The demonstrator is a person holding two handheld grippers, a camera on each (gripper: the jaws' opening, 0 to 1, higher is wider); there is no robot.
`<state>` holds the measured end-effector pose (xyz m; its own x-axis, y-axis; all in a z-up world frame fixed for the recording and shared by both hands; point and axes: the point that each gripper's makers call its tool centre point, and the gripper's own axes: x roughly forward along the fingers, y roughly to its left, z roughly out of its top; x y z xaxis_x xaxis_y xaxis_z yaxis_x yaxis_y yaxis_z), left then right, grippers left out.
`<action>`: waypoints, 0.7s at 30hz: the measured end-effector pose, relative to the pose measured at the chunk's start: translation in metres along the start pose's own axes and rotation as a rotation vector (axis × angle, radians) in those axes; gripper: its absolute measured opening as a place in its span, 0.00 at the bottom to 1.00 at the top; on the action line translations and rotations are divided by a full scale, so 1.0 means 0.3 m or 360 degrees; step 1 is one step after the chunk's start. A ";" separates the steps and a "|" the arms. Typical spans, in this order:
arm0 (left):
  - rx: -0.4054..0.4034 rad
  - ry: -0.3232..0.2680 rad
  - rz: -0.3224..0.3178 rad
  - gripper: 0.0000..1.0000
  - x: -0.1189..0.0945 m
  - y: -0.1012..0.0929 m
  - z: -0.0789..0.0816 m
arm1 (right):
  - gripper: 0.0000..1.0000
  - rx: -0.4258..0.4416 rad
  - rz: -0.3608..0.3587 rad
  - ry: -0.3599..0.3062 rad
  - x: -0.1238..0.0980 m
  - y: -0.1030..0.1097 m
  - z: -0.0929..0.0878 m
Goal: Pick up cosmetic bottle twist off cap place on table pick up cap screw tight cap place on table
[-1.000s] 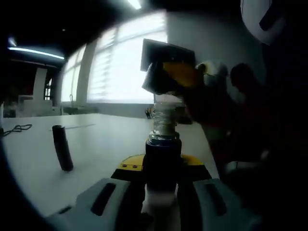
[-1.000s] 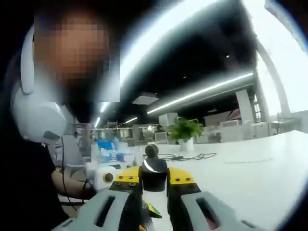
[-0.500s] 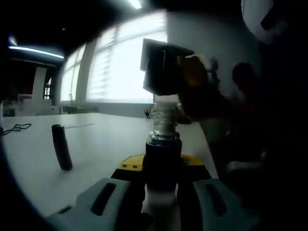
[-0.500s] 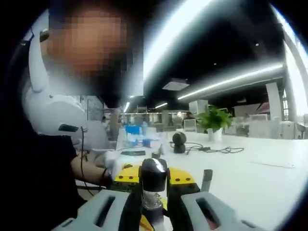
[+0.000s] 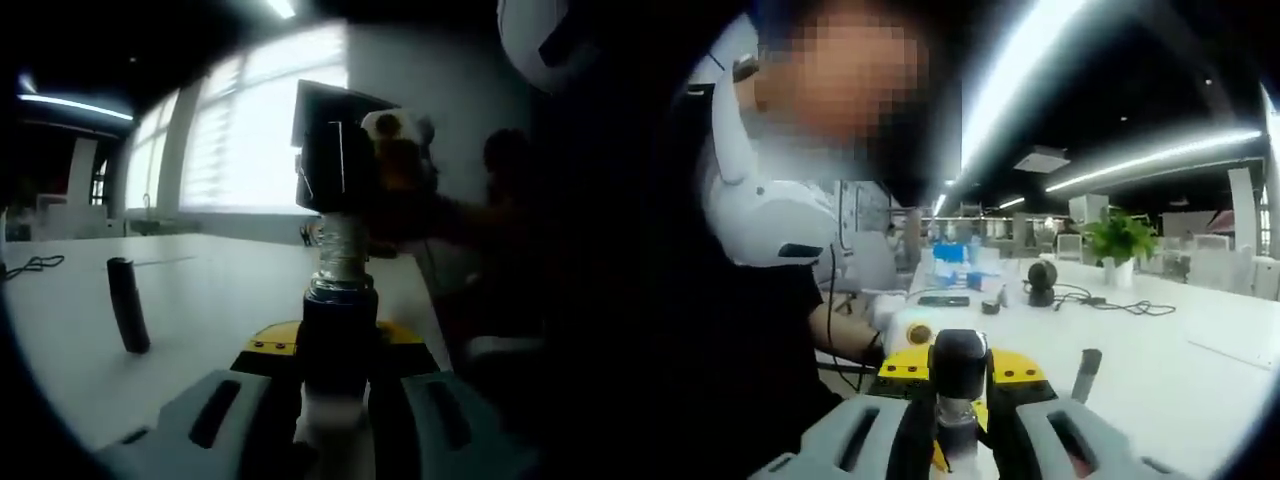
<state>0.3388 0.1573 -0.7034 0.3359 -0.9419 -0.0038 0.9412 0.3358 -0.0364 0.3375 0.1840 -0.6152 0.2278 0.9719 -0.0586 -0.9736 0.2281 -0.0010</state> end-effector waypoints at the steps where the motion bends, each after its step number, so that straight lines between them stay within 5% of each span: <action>1: -0.0002 0.0000 0.0001 0.15 0.000 0.001 0.000 | 0.12 -0.0002 0.0014 0.0000 0.001 0.001 0.000; 21: -0.0002 -0.0002 -0.0013 0.14 -0.006 0.008 -0.005 | 0.12 -0.0095 0.0472 0.0200 0.047 0.036 -0.071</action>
<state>0.3404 0.1597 -0.7049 0.3285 -0.9445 -0.0020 0.9438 0.3283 -0.0377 0.3299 0.1989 -0.6373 -0.0655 0.9800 -0.1879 -0.9972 -0.0711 -0.0236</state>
